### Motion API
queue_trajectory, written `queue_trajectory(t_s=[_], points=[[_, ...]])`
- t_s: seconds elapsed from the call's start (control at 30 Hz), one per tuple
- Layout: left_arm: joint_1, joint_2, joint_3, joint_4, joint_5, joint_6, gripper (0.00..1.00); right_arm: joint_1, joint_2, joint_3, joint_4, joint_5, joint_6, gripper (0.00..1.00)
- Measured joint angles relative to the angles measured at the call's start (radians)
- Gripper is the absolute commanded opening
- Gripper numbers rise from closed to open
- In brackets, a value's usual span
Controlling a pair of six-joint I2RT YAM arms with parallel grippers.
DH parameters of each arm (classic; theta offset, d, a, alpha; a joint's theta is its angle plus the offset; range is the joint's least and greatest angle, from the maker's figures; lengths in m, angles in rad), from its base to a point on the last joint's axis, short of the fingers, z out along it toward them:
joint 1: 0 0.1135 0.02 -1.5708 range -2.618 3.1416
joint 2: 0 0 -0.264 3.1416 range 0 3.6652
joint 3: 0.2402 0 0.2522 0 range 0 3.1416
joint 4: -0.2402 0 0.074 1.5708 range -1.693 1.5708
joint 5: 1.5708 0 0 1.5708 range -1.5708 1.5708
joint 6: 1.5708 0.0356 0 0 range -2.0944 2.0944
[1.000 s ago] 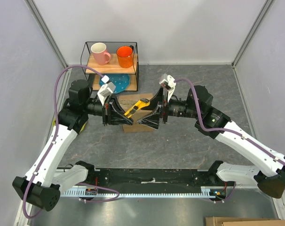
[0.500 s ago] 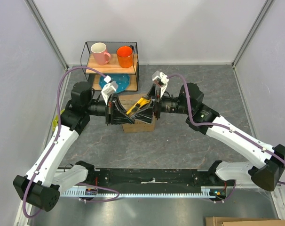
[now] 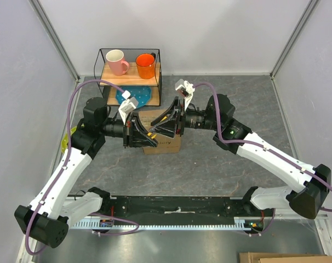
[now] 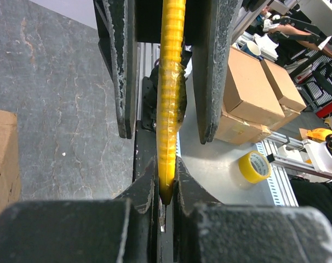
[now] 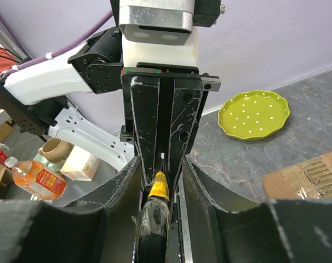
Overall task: Unpack the express box
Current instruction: Pick up the knife from the center of the board.
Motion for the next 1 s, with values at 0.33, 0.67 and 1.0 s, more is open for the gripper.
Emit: queue_trajectory(t_s=[0.33, 0.67, 1.0], points=[[-0.001, -0.002, -0.005, 0.000, 0.000, -0.001, 0.02, 0.005, 0.013, 0.016, -0.010, -0.015, -0.001, 0.26], [-0.002, -0.002, -0.005, 0.000, 0.002, -0.002, 0.02, 0.006, 0.013, 0.037, -0.102, -0.023, -0.046, 0.50], [-0.001, -0.002, -0.005, 0.001, 0.007, -0.002, 0.02, 0.009, 0.013, 0.037, -0.082, -0.023, -0.027, 0.00]])
